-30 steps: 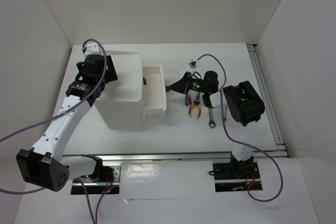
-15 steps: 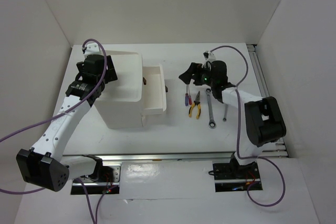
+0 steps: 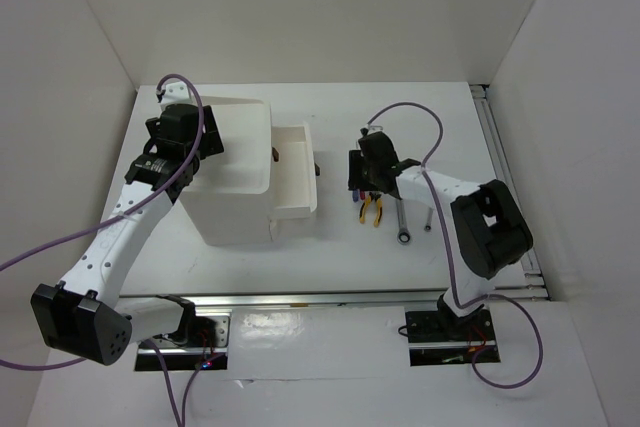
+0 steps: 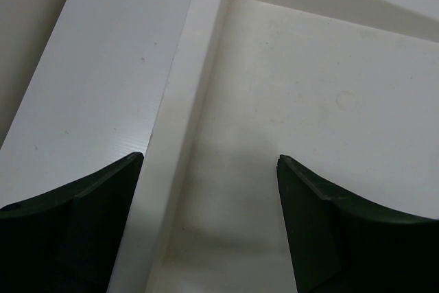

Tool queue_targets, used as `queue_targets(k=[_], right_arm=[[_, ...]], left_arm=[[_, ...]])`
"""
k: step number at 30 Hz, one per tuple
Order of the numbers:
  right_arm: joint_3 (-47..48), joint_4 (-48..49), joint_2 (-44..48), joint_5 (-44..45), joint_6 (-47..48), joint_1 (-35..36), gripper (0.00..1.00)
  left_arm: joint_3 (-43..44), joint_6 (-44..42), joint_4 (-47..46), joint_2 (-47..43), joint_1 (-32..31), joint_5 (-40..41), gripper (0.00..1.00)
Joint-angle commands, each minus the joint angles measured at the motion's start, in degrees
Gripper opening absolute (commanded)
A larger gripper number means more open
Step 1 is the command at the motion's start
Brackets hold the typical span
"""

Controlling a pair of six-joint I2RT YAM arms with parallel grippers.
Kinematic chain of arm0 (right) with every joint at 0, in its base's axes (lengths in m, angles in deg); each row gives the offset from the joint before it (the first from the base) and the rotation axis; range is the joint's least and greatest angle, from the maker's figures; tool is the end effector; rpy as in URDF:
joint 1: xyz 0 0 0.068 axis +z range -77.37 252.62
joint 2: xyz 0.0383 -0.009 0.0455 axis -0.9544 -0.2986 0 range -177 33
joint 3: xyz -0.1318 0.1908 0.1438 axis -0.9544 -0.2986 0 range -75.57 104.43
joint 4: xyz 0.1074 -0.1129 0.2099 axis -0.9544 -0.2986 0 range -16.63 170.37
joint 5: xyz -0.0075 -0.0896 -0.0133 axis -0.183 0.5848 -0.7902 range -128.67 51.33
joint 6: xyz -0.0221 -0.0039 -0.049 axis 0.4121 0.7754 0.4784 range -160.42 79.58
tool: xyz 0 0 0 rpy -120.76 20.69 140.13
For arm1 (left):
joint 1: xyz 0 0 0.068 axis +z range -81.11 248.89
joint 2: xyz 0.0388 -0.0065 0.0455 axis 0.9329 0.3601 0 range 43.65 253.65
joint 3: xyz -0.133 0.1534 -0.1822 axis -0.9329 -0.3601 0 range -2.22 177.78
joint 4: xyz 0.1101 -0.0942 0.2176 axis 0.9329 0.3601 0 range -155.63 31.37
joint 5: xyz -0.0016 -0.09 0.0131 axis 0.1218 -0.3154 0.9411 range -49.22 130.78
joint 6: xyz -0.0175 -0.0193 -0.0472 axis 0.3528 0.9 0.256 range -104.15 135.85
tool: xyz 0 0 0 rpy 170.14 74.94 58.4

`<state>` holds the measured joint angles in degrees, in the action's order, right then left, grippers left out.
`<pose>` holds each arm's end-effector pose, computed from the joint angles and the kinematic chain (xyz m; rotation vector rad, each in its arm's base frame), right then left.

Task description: Sort the tools into containers

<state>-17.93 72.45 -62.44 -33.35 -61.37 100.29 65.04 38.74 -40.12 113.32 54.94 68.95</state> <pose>0.3131 0.1603 0.1953 -0.0946 2.3828 0.2984 0.2649 -0.0486 0.3613 -0.4514 1.9460 0.0945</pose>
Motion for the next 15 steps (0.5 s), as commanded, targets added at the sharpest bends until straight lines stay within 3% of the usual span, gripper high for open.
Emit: queue_targets(k=[1,10,15], right_arm=[[0.18,-2.18,-2.73,2.76,0.30,0.03,0.55],[2.56,-1.13,-7.56,0.65,0.30,1.26,0.55],[4.14,-2.97,-6.00,5.04,0.30,2.57,0.54]], left_arm=[[-2.93,1.27,9.55,3.54,-1.95,-7.77,0.89],[-2.93,1.27,9.55,3.54,-1.95,-7.77,0.89],[-2.93,1.27,9.55,3.54,-1.95,-7.77,0.89]])
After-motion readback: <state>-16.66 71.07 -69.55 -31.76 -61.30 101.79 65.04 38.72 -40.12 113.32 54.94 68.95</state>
